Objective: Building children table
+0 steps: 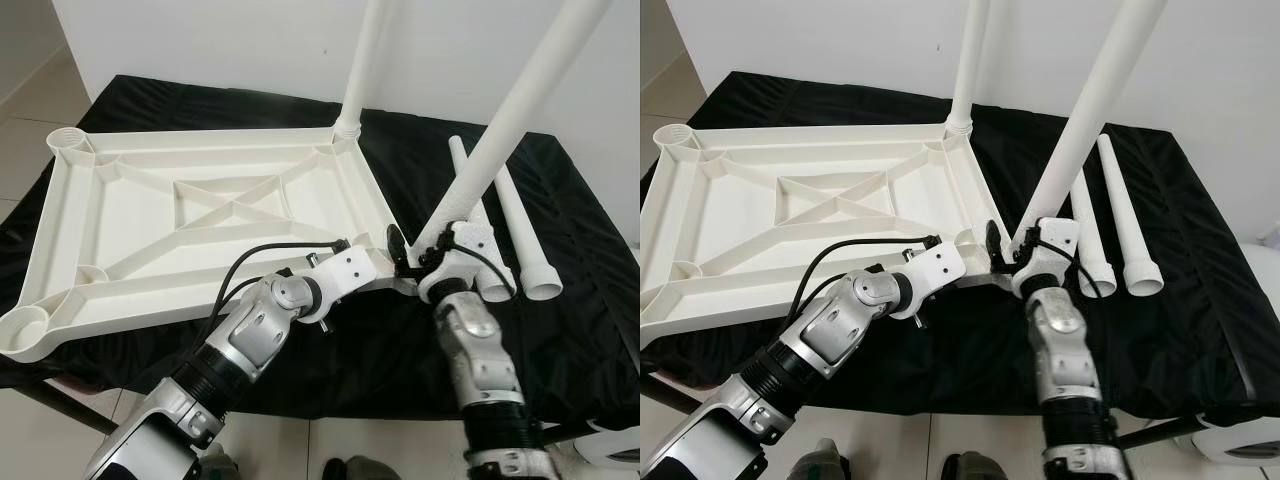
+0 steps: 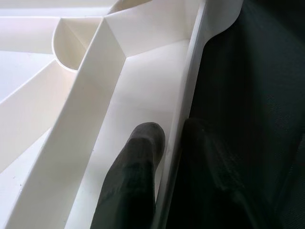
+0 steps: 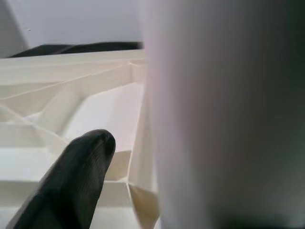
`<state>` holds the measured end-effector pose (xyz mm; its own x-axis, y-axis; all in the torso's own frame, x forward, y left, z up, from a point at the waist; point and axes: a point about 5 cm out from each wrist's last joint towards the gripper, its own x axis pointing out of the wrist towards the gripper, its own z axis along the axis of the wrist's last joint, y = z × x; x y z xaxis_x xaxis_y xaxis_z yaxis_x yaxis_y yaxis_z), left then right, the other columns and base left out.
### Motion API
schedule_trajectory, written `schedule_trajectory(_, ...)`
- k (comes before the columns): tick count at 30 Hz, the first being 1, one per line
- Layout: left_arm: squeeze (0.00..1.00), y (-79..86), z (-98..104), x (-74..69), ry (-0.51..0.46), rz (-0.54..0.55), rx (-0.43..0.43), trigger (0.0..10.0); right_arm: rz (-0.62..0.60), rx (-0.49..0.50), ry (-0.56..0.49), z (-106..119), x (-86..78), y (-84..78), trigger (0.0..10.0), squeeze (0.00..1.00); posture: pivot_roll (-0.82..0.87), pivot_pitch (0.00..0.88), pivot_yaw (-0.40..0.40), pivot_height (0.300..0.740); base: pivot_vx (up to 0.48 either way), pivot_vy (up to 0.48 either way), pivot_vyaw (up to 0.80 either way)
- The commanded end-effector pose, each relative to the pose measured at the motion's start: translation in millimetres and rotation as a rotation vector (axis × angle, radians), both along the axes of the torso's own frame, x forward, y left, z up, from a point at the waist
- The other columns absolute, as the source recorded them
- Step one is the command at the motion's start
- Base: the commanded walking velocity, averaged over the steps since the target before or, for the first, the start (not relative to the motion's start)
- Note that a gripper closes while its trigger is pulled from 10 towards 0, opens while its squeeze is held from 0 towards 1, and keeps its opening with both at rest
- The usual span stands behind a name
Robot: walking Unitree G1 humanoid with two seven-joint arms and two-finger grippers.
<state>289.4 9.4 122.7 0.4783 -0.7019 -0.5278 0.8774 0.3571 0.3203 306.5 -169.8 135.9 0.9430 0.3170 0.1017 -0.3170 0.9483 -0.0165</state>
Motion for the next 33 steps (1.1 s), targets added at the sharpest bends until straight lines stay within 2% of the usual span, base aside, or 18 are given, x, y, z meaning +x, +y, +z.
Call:
schedule_trajectory(1, 0.0, -13.9, 1, -9.4, 0.014, -0.103, -0.011, 10.0, 0.08, -0.002, -0.014, 3, 2.5, -6.7, 10.0, 0.0, 0.03, 0.001, -0.074, 0.74, 0.0, 0.0, 0.0)
schedule_trajectory(9, 0.0, -14.0, 1, -9.1, 0.012, -0.107, -0.007, 10.0, 0.214, -0.034, 0.001, 7, 6.2, -18.7, 10.0, 0.0, 0.03, 0.0, -0.076, 0.74, 0.0, 0.0, 0.0)
schedule_trajectory(10, 0.0, -14.4, 1, -8.7, 0.009, -0.108, -0.007, 10.0, 0.298, -0.041, 0.034, 6, 7.8, -26.5, 10.0, 0.0, 0.03, 0.0, -0.078, 0.74, 0.0, 0.0, 0.0)
schedule_trajectory(14, 0.0, -14.4, 2, -8.9, 0.007, -0.108, -0.008, 10.0, 0.362, -0.057, 0.082, 3, 9.7, -38.6, 10.0, 0.0, 0.04, 0.0, -0.078, 0.74, 0.0, 0.0, 0.0)
schedule_trajectory(23, 0.0, -13.9, 0, -10.8, 0.01, -0.114, -0.004, 10.0, 0.352, -0.099, 0.127, -2, 15.0, -64.1, 10.0, 0.0, 0.04, 0.0, -0.069, 0.74, 0.0, 0.0, 0.0)
schedule_trajectory(26, 0.0, -13.7, 0, -10.8, 0.011, -0.117, -0.002, 10.0, 0.348, -0.108, 0.135, -3, 15.7, -67.6, 10.0, 0.0, 0.04, 0.0, -0.066, 0.74, 0.0, 0.0, 0.0)
schedule_trajectory(27, 0.0, -13.6, 0, -11.0, 0.011, -0.12, 0.0, 10.0, 0.36, -0.115, 0.136, -4, 16.6, -69.4, 6.5, 0.0, 0.04, 0.0, -0.065, 0.74, 0.0, 0.0, 0.0)
schedule_trajectory(29, 0.0, -13.6, 0, -11.1, 0.011, -0.12, 0.0, 10.0, 0.364, -0.121, 0.136, -5, 16.9, -69.7, 6.5, 0.0, 0.04, 0.0, -0.065, 0.74, 0.0, 0.0, 0.0)
schedule_trajectory(30, 0.0, -13.6, 0, -11.0, 0.011, -0.121, 0.001, 10.0, 0.364, -0.117, 0.134, -4, 17.3, -70.1, 4.4, 0.0, 0.04, 0.0, -0.064, 0.74, 0.0, 0.0, 0.0)
schedule_trajectory(32, 0.0, -13.6, 1, -11.0, 0.011, -0.121, 0.001, 10.0, 0.366, -0.113, 0.132, -4, 17.9, -70.6, 4.4, 0.0, 0.04, 0.0, -0.064, 0.74, 0.0, 0.0, 0.0)
schedule_trajectory(33, 0.0, -13.6, 1, -11.1, 0.011, -0.122, 0.001, 10.0, 0.365, -0.112, 0.128, -4, 18.7, -71.2, 0.0, 0.0, 0.04, 0.0, -0.064, 0.74, 0.0, 0.0, 0.0)
